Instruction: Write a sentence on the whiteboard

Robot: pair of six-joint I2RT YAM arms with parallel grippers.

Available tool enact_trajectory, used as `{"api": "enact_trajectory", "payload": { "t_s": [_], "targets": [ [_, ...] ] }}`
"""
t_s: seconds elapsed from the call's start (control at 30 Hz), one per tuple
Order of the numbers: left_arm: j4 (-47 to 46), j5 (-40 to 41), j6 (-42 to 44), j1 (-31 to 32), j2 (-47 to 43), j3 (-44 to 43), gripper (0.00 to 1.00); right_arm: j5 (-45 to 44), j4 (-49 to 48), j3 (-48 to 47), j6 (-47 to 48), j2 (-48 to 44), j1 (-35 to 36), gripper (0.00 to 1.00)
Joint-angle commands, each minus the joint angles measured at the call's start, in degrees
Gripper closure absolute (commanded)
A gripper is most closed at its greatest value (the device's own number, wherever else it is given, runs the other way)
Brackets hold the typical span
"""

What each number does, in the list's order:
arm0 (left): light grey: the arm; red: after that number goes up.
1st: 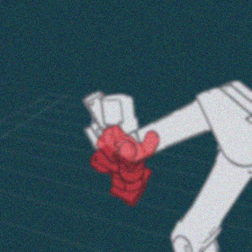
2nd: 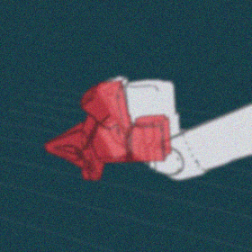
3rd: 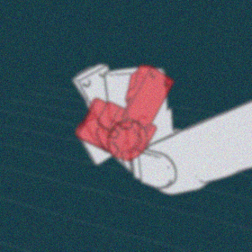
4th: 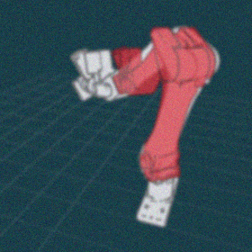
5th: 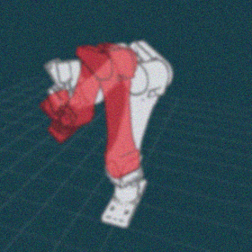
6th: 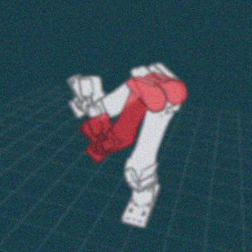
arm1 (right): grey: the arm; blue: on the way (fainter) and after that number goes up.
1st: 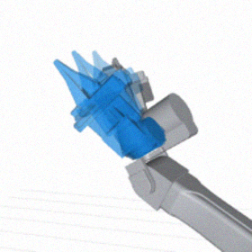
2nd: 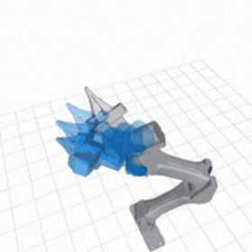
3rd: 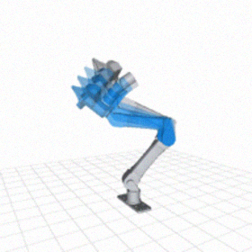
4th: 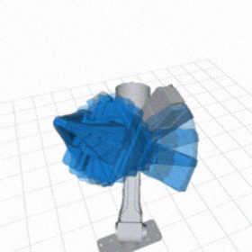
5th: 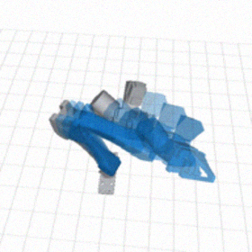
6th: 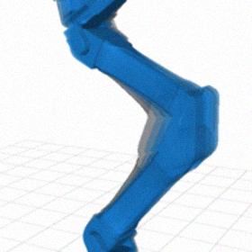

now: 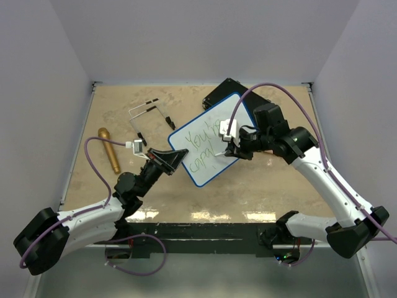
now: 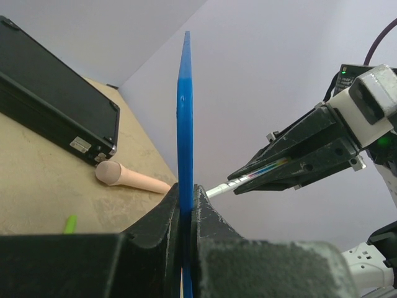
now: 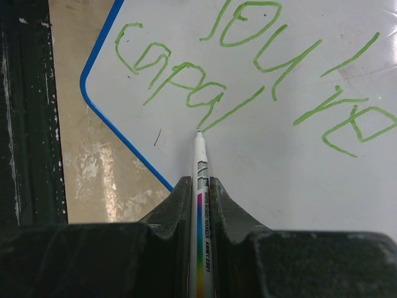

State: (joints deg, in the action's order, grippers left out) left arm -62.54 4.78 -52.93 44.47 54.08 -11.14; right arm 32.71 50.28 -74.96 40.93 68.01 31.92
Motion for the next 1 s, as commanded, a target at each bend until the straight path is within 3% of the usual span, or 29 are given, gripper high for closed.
{"api": "enact_trajectory", "payload": {
  "t_s": [0.0, 0.1, 0.23, 0.53, 0.97],
  "targets": [
    [-10.14, -0.38, 0.63, -0.26, -2.4, -2.93, 1.0, 7.25, 1.75, -7.56, 1.17, -2.97, -1.24, 1.0],
    [-9.88, -1.61, 3.09, -0.26, -3.9, -1.44, 1.0, 12.19, 3.59, -9.86, 3.19, -3.49, -3.88, 1.0],
    [-9.44, -2.67, 6.69, -0.26, -6.26, -0.47, 1.0, 17.47, 1.68, -4.77, 5.92, -5.42, -5.64, 1.0],
    [-12.77, -1.35, 4.68, -0.26, -4.44, -0.03, 1.0, 17.48, -2.02, -1.6, 6.27, -5.17, -5.64, 1.0],
    [-11.9, 4.19, 0.28, 0.18, -3.2, -1.34, 1.0, 12.12, -9.32, -0.1, -2.43, -5.08, -5.21, 1.0]
  ]
}}
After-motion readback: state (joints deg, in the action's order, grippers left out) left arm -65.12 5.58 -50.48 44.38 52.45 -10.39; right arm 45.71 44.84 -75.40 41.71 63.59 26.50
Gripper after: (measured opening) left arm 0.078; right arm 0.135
